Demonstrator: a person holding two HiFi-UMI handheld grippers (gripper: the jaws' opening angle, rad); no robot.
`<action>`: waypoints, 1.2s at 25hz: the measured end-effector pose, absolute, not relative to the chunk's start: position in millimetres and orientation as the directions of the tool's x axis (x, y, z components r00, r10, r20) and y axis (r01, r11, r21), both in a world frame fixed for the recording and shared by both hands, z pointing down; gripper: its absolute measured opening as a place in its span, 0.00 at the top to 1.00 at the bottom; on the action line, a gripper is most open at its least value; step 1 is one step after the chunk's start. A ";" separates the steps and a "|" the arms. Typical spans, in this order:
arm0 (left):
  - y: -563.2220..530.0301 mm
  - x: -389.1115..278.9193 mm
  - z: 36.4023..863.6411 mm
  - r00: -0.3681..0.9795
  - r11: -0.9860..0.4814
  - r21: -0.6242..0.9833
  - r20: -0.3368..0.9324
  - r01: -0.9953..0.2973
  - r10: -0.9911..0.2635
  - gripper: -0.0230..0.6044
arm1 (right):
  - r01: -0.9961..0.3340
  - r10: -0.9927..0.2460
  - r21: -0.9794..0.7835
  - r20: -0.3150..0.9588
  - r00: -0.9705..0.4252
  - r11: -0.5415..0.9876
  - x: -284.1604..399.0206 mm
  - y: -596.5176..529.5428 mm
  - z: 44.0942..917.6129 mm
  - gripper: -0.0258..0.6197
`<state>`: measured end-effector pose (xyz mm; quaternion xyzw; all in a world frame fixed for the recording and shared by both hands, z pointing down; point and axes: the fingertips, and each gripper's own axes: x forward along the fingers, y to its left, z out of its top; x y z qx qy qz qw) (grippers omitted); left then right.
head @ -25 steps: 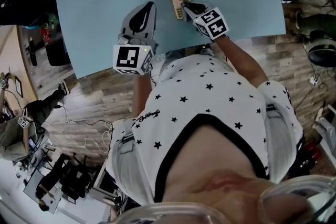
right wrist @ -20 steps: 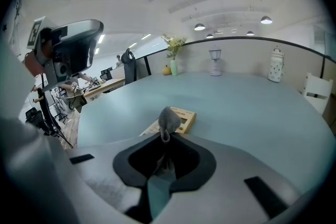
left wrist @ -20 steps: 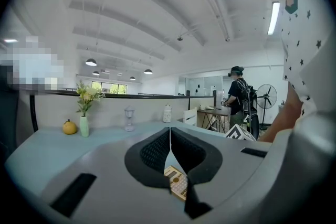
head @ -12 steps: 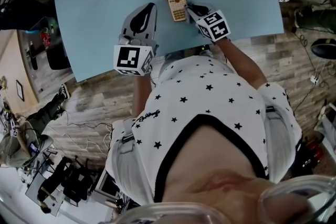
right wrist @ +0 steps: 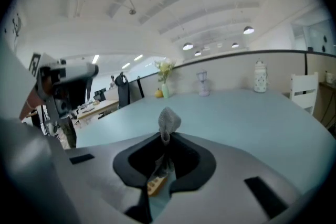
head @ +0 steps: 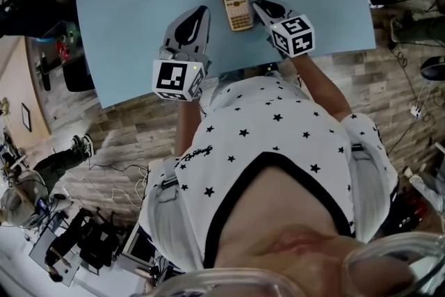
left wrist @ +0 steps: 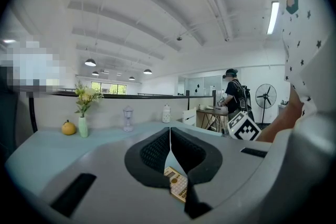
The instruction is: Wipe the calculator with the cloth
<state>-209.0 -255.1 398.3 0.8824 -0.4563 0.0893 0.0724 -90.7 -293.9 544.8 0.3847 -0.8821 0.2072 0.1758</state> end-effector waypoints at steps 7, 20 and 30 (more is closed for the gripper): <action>-255.3 -203.7 391.0 0.586 -0.593 0.039 0.217 -0.804 -0.781 0.91 | -0.768 -0.748 -0.197 0.178 -0.639 0.609 -71.1 -314.8 424.9 0.90; -252.7 -188.2 388.3 0.607 -0.614 0.035 0.206 -0.788 -0.767 0.91 | -0.731 -0.735 -0.202 0.072 -0.675 0.651 -72.8 -293.6 383.8 0.90; -251.5 -190.1 389.8 0.596 -0.603 0.040 0.215 -0.797 -0.774 0.91 | -0.717 -0.719 -0.207 0.077 -0.690 0.666 -75.5 -292.4 384.2 0.90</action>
